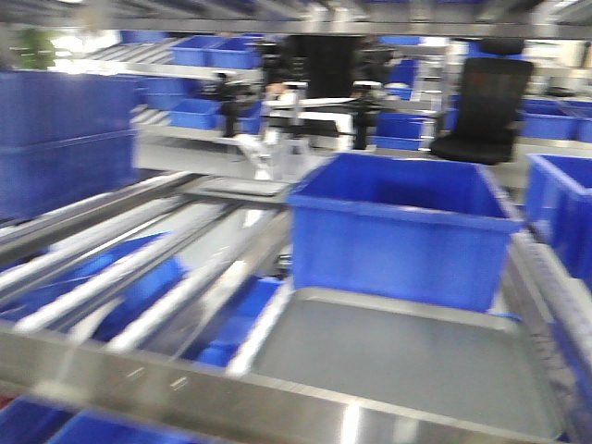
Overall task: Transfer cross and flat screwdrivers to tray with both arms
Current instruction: 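Approach the grey metal tray beside the blue bin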
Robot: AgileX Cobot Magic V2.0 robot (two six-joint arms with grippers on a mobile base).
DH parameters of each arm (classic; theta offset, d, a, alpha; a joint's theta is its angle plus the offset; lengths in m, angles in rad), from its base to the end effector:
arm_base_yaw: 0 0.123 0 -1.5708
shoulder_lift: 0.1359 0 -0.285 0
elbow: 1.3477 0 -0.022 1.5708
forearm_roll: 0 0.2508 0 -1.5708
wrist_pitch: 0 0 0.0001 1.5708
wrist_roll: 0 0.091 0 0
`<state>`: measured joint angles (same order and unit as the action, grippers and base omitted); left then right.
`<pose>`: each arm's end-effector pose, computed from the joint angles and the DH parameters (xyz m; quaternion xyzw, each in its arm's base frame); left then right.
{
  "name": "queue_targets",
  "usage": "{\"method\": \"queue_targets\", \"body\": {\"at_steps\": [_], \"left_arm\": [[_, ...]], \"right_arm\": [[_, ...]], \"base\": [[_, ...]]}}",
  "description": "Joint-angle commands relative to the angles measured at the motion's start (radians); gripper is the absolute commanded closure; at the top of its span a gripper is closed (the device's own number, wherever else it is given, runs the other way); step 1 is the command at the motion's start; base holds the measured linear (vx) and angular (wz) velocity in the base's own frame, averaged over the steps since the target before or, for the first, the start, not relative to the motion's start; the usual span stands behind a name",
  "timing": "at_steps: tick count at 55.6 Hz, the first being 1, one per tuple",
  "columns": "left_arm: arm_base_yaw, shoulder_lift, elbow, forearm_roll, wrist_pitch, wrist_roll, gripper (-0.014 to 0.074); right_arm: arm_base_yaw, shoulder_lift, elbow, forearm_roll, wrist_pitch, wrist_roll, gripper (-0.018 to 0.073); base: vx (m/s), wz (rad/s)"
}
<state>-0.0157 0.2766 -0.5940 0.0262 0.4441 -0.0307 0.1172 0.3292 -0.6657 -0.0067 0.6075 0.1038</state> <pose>0.0517 0.0002 0.3525 -0.0008 0.7209 -0.0038 0.6930 0.0540 0.0060 0.3573 -0.0060 0.7690 0.0673 0.6357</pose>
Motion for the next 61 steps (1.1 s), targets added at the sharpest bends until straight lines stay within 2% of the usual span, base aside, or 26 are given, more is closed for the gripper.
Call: {"method": "queue_targets", "body": {"at_steps": [1,31,61], "left_arm": [[-0.005,0.009,-0.029,-0.006,-0.103,0.0,0.0594],[-0.005,0.009,-0.029,-0.006,-0.103,0.0,0.0594],[-0.005,0.009,-0.029,-0.006,-0.103,0.0,0.0594]], "right_arm": [[-0.005,0.019,-0.029,-0.011,-0.096,-0.003,0.0567],[-0.005,0.019,-0.029,-0.011,-0.096,-0.003,0.0567],[-0.005,0.019,-0.029,-0.011,-0.096,-0.003,0.0567]], "base": [[0.36,-0.66],[0.28,-0.43],[0.05,-0.12]]}}
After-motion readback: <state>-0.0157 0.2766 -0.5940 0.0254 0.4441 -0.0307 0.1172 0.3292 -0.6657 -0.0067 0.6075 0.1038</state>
